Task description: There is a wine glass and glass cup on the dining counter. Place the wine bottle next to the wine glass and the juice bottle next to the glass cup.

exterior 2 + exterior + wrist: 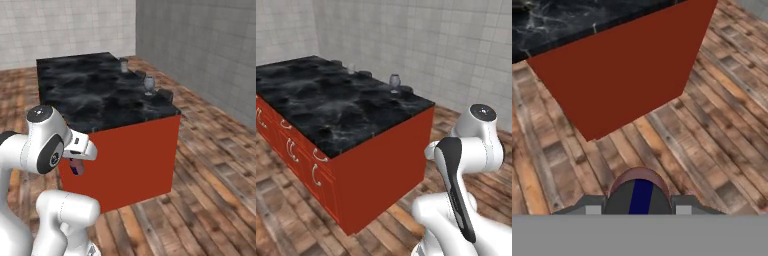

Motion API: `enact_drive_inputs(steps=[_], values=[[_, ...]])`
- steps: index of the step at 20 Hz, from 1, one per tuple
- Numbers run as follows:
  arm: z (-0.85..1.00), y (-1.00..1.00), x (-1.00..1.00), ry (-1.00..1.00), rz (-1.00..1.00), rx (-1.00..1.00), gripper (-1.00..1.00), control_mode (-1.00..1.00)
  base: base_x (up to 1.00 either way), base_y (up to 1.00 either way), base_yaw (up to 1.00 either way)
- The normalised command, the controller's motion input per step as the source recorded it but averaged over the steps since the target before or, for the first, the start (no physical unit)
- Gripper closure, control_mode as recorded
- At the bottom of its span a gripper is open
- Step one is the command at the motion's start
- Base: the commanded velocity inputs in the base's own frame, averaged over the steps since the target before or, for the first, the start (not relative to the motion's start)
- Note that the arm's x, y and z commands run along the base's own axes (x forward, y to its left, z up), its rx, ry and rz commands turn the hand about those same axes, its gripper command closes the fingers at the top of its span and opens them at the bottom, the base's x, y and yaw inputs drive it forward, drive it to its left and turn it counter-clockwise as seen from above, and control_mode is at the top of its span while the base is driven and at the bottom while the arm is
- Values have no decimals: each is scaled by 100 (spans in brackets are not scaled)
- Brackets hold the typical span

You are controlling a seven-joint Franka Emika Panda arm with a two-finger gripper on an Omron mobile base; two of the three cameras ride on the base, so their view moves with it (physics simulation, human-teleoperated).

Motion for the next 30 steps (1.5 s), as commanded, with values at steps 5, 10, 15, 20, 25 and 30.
enact_drive_inputs(steps=[5, 10, 15, 20, 25, 30], values=[[0, 0, 0, 0, 0, 0, 100, 100, 72, -50, 0], [0, 0, 0, 0, 0, 0, 100, 100, 69, -50, 1], [0, 0, 0, 0, 0, 0, 100, 100, 66, -48, 6], [0, 0, 0, 0, 0, 0, 100, 100, 65, -47, 7], [0, 0, 0, 0, 0, 0, 100, 100, 65, -47, 8], [0, 0, 0, 0, 0, 0, 100, 100, 65, -47, 8]])
